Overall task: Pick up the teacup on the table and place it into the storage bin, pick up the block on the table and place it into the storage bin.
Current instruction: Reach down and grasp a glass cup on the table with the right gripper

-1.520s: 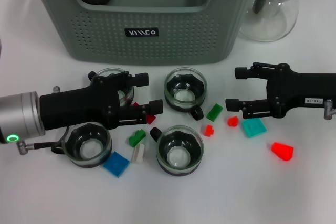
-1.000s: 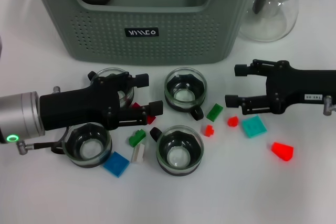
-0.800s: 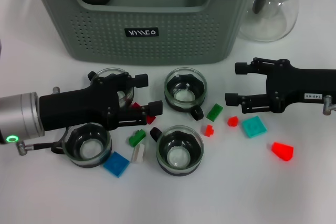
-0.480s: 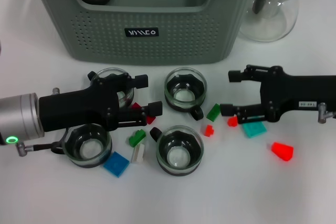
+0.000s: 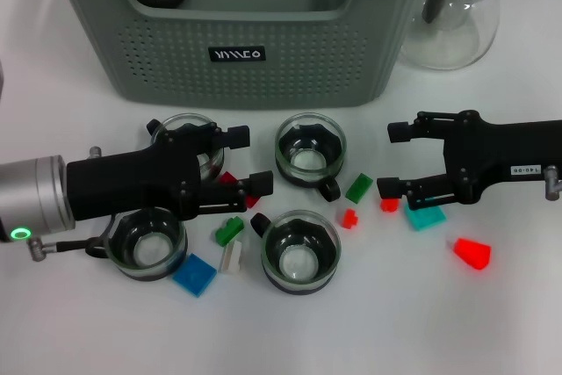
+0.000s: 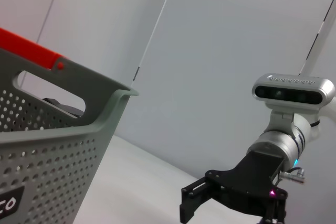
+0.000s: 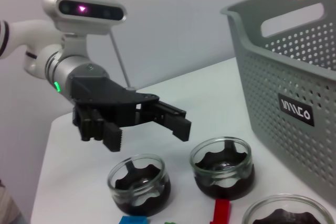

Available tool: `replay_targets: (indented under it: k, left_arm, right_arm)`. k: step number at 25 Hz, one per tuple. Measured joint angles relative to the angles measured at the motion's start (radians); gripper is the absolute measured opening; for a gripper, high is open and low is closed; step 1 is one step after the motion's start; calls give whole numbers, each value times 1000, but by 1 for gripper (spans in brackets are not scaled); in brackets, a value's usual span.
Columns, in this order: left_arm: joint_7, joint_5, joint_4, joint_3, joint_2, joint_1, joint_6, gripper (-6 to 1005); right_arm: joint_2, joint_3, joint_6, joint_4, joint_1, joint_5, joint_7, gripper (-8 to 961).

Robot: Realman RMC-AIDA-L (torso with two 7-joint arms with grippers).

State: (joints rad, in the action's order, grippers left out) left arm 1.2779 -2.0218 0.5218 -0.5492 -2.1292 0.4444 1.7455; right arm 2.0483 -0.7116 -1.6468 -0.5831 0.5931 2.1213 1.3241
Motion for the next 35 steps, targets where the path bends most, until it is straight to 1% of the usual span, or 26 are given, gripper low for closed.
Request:
replay_targets:
  k: [2,5,9,13,14,15,16,26,30,35]
  left_arm:
    - [0,0,1,0,1,0,0,878]
    - [-4,-4,6,-1,4,1,0,878]
    - [-4,-28,22,-1,8,4,-2,878]
    - [-2,-50,25,3,11,7,-8,878]
    - [-2,-50,25,5,11,6,-8,878]
    - [-2,-50,25,6,11,5,-8,878]
    - [-2,-50,26,7,10,3,-10,878]
    - [-1,-61,27,5,16,-3,-12,877]
    - [-2,-85,27,3,17,0,-12,877]
    - [-4,-102,27,6,20,3,-15,877]
  right_arm:
    - [0,-12,-16,-21,0,4,-3,941]
    - [7,-44,-53,-70,6,8,5,940]
    - [17,-125,-96,-144,28,9,60,940]
    - [33,-224,-101,-209,59,32,130,941]
    - [43,-263,-98,-238,78,55,160,941]
    - [43,-263,-98,-238,78,55,160,940]
    - [47,-287,-97,-250,89,64,176,940]
    - [50,-562,-86,-356,190,87,341,940]
    - [52,-683,-56,-361,237,94,400,941]
    - [61,-801,-24,-363,270,92,443,941]
